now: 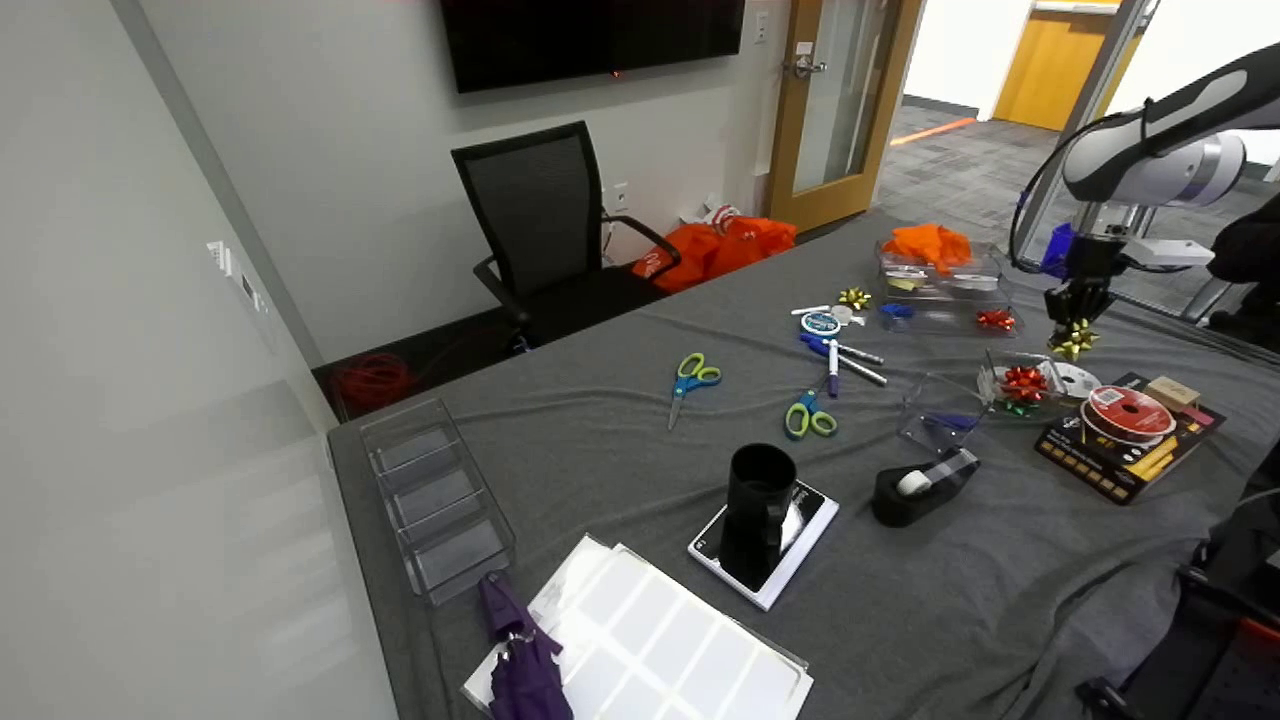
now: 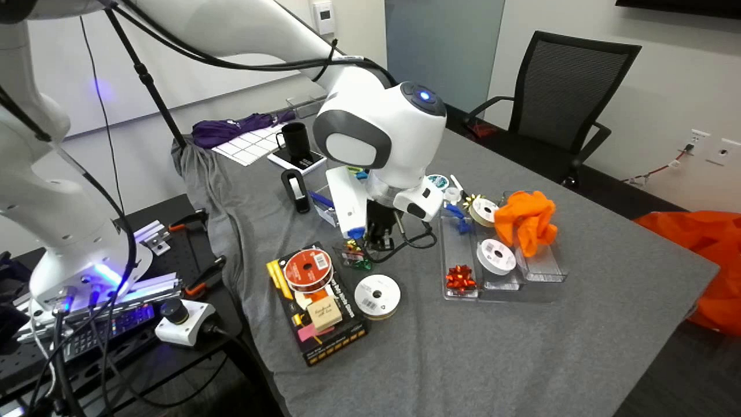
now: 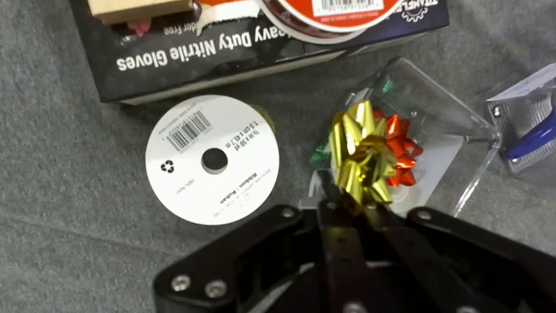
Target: Put the gold ribbon in the container at the front.
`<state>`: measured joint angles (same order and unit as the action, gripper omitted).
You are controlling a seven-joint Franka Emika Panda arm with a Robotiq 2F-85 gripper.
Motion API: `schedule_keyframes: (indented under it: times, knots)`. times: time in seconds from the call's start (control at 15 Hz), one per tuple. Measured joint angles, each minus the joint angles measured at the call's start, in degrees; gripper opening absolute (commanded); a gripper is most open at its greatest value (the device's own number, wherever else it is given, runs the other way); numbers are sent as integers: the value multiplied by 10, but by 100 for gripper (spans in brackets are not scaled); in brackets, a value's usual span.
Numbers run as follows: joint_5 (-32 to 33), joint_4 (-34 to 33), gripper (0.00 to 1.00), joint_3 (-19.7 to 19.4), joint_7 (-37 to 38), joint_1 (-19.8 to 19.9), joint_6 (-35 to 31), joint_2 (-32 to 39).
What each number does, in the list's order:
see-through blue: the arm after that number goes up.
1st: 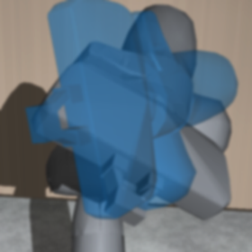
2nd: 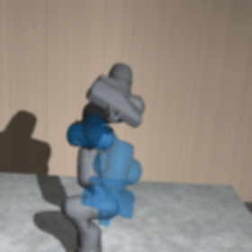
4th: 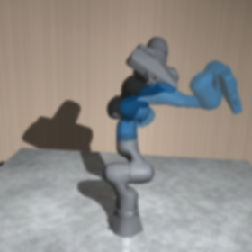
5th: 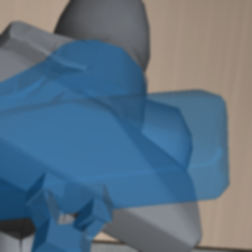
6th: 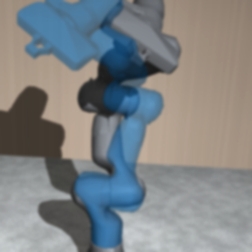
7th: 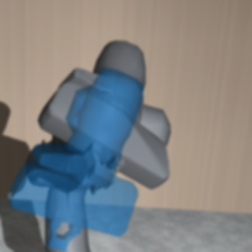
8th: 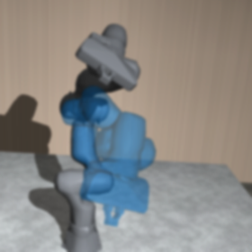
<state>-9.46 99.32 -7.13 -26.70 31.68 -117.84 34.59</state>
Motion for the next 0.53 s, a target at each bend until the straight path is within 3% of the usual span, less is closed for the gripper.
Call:
schedule_keyframes:
  times: [0.53]
  knots:
    - [-5,-7,1,0,4,-2,4,6]
